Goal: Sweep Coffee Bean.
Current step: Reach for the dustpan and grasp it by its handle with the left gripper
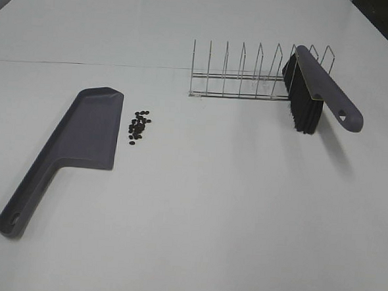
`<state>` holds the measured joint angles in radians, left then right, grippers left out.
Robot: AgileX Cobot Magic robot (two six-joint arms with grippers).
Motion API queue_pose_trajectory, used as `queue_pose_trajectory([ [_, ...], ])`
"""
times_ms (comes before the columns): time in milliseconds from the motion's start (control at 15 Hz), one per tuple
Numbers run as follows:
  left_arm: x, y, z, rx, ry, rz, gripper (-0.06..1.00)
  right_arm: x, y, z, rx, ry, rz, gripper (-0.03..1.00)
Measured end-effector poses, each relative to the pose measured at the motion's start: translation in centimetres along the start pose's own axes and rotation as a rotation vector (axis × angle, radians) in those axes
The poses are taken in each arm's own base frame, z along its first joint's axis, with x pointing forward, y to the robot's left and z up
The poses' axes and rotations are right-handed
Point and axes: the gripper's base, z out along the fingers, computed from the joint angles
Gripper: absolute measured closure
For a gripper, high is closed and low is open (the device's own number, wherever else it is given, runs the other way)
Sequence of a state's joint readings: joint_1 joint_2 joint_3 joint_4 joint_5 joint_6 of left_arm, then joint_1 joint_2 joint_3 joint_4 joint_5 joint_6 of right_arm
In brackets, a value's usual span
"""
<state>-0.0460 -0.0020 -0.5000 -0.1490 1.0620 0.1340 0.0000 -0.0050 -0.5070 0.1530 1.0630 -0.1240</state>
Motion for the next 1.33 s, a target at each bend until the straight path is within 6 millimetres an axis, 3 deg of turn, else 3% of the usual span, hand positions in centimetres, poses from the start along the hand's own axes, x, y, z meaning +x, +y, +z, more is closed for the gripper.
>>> queue_pose_trajectory([
  [533, -0.2, -0.2, 0.0, 0.018, -0.015, -0.044, 0.23, 0.0, 0.0, 0.0, 0.0, 0.0, 0.0, 0.33],
  [667, -1.9, 0.0, 0.2, 0.011, -0.073, -0.06, 0.23, 0.0, 0.0, 0.0, 0.0, 0.0, 0.0, 0.33],
  [1000, -5.7, 1.3, 7.0, -0.008, 0.075, -0.122, 0.23, 0.0, 0.0, 0.0, 0.0, 0.0, 0.0, 0.33],
  [1133, -6.3, 2.0, 11.1, -0.014, 0.206, -0.149, 0.23, 0.0, 0.0, 0.0, 0.0, 0.0, 0.0, 0.33],
  [1200, -6.4, 2.4, 15.0, -0.009, 0.363, -0.184, 0.23, 0.0, 0.0, 0.0, 0.0, 0.0, 0.0, 0.33],
  [1267, -6.4, 2.4, 15.0, -0.009, 0.363, -0.184, 0.23, 0.0, 0.0, 0.0, 0.0, 0.0, 0.0, 0.33],
  [1333, -6.1, 2.7, 18.8, 0.0, 0.506, -0.226, 0.23, 0.0, 0.0, 0.0, 0.0, 0.0, 0.0, 0.33],
])
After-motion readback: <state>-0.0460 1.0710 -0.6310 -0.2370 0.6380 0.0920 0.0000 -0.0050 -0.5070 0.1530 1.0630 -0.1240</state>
